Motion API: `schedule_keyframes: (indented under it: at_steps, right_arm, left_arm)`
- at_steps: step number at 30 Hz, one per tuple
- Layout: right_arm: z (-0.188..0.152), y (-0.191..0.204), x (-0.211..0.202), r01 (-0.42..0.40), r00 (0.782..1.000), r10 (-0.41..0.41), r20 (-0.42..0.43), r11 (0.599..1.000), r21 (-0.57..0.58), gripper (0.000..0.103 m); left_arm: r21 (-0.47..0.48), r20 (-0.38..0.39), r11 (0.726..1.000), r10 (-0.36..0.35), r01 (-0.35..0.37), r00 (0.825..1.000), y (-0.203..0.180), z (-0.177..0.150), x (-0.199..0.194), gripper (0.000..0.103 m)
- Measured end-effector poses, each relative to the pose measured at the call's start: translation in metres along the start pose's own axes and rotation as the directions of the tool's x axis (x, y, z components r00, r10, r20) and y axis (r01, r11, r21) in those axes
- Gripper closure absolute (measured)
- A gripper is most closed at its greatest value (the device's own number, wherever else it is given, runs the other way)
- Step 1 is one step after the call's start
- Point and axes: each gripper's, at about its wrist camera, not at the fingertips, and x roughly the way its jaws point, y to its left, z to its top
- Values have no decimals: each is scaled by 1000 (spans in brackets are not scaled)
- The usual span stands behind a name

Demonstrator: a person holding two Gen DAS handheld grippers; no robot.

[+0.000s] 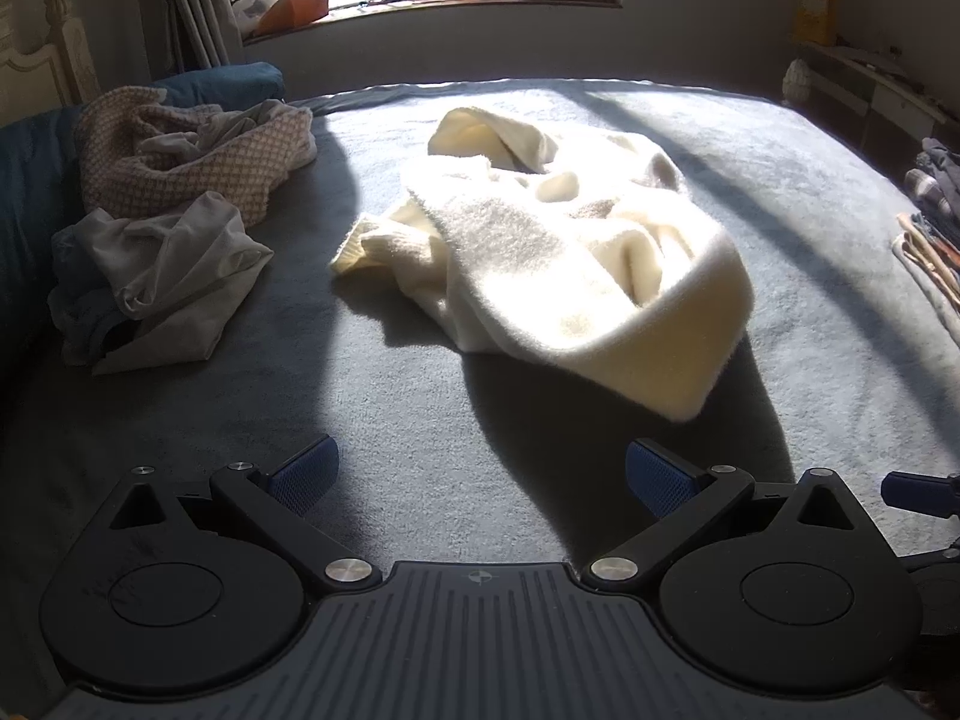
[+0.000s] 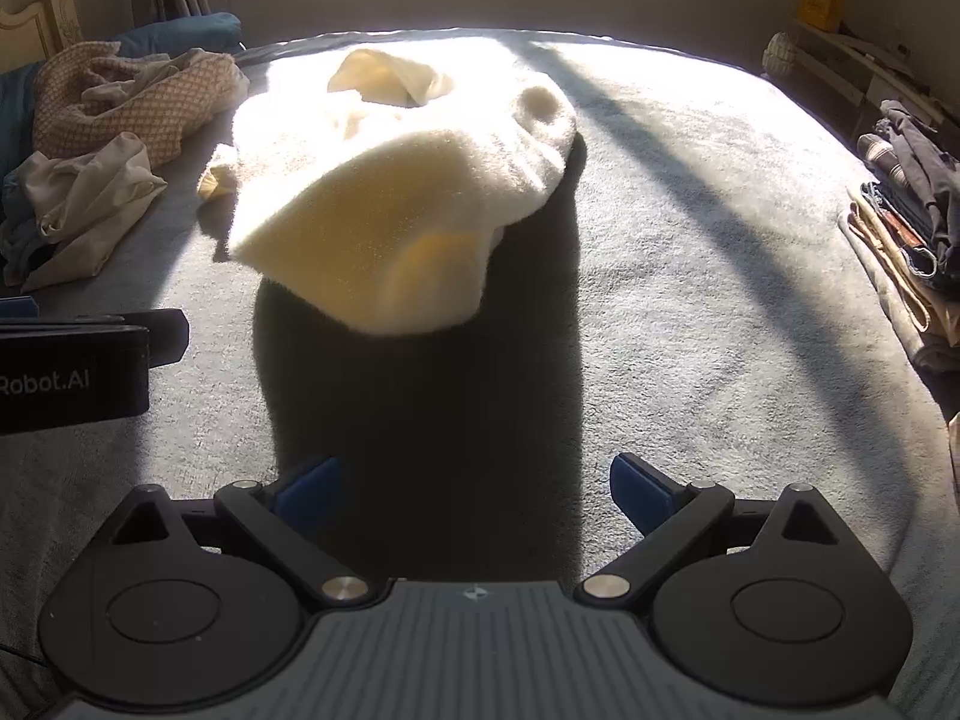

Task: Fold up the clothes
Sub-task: 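Move both grippers toward the crumpled cream sweater on the bed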

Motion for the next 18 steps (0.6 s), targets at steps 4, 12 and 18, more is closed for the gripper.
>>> schedule_keyframes:
  at_steps: [4, 12, 18]
  right_arm:
    - [0, -1, -1, 8, 1000, -8, 2, 1000, 8, 4]
    - [0, -4, -4, 22, 1000, -23, 6, 999, 23, 3]
    - [-1, -6, -6, 34, 999, -34, 9, 999, 34, 3]
  left_arm:
    - [-2, 13, 1000, -7, 7, 1000, -1, 2, -4, 0]
    - [3, 13, 1000, -14, 14, 1000, -4, 2, -2, 0]
    - [-19, -22, 999, -48, 47, 999, -1, 1, 1, 0]
